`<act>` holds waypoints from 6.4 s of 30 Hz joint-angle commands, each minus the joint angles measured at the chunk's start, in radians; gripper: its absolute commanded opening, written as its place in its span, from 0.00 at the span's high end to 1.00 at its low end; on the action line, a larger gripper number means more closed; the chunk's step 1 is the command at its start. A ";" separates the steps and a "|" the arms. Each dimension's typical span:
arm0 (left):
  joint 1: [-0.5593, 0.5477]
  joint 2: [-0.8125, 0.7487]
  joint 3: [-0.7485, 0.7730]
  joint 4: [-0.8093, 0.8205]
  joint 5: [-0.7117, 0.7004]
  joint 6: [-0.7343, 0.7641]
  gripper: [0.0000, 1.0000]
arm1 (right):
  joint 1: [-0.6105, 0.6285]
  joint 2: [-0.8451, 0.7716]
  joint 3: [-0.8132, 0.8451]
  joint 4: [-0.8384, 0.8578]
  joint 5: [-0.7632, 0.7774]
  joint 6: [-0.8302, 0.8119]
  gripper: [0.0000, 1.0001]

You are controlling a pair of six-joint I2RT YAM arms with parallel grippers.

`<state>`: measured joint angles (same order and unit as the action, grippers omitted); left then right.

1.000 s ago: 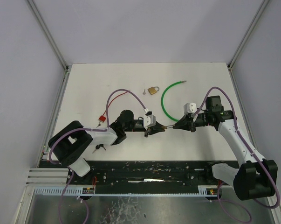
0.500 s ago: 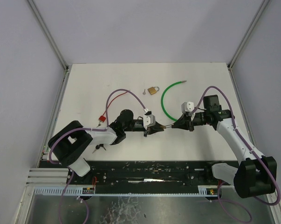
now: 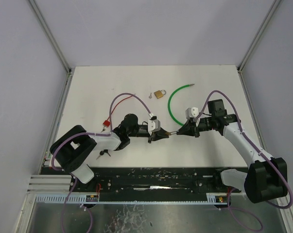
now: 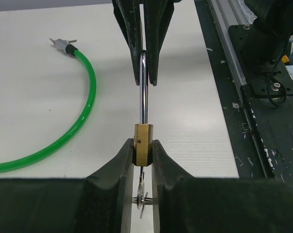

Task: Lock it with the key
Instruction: Lock the lock, then place the key at the center of the board, then place the lock at the center of the board.

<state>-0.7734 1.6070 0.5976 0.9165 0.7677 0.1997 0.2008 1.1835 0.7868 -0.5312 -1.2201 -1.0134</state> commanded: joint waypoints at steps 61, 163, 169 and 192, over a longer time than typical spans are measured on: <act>0.102 -0.042 -0.057 0.298 -0.047 -0.378 0.43 | -0.108 -0.021 0.088 -0.027 -0.025 0.166 1.00; 0.444 0.380 0.501 -0.726 -0.505 -1.105 0.91 | -0.213 -0.052 -0.019 0.326 -0.022 0.509 1.00; 0.445 0.367 0.501 -0.703 -0.498 -1.081 0.77 | -0.213 -0.050 -0.026 0.338 -0.024 0.519 1.00; 0.450 -0.434 -0.188 0.086 -0.691 -0.628 0.27 | -0.008 0.309 0.159 0.484 0.131 0.850 0.96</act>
<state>-0.3264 1.2541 0.4923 0.7902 0.1684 -0.6155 0.1207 1.3502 0.7979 -0.1009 -1.1091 -0.3202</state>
